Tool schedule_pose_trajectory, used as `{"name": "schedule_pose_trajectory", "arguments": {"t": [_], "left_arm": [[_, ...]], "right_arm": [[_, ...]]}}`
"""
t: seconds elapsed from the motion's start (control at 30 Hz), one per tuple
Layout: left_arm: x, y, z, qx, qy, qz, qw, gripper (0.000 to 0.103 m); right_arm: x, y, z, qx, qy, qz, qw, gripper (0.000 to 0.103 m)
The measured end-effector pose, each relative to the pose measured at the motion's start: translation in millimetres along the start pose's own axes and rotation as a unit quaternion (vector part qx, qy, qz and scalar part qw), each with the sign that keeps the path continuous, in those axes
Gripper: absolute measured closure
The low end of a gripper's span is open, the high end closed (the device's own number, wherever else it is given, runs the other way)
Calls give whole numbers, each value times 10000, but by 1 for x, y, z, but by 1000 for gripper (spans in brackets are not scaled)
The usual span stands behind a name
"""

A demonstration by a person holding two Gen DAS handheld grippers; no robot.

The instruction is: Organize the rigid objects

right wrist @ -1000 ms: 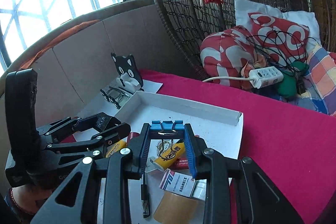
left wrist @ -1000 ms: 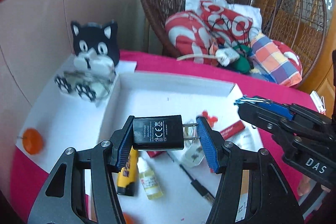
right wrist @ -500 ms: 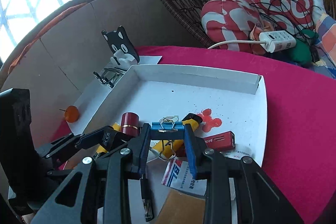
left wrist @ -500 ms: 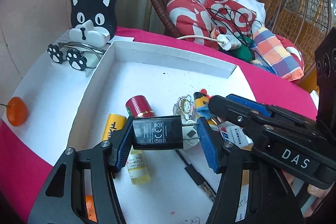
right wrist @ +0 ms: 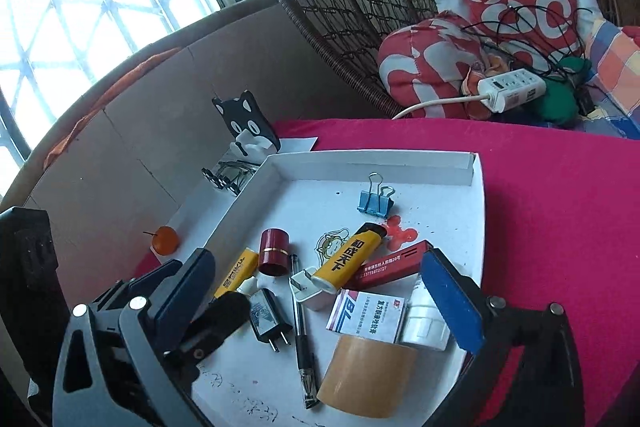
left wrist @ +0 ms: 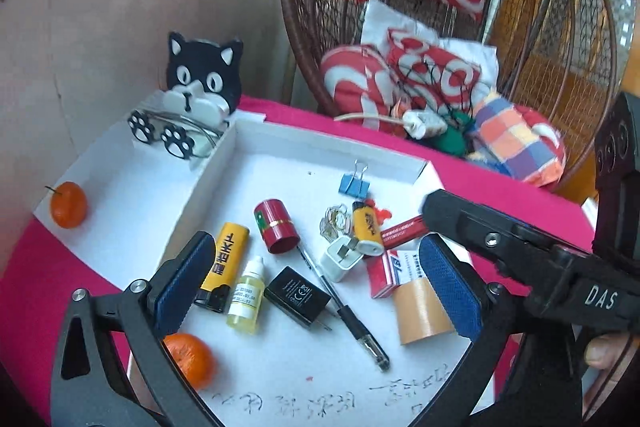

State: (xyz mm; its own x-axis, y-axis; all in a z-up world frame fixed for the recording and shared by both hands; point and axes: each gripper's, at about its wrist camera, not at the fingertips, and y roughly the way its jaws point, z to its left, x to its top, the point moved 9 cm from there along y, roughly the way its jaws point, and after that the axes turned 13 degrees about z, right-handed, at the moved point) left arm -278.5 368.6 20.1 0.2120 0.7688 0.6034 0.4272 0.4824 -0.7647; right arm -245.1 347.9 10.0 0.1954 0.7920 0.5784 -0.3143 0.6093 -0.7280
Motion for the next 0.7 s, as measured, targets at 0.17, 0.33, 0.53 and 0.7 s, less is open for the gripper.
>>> {"name": "schedule_pose_trajectory", "arguments": {"t": [0.17,0.33,0.53,0.7], "left_arm": [[6,-23,7,160,-19,-356,9992,0],[8,-35,4,160,9,-549,9984,0],[4,-43,-15,388,393,-589,9967,0],[5,-64,-31,983,795,-817,9886,0]], "right_arm": [[0,-30,-8,-72,93,-392,9992,0],[1,-62,-17,-264,3,-738,9969,0],[-6,-85,-5,-463,-491,-913,9935,0],[-10,-130,-3,-1195,-899,-1622,9754,0]]}}
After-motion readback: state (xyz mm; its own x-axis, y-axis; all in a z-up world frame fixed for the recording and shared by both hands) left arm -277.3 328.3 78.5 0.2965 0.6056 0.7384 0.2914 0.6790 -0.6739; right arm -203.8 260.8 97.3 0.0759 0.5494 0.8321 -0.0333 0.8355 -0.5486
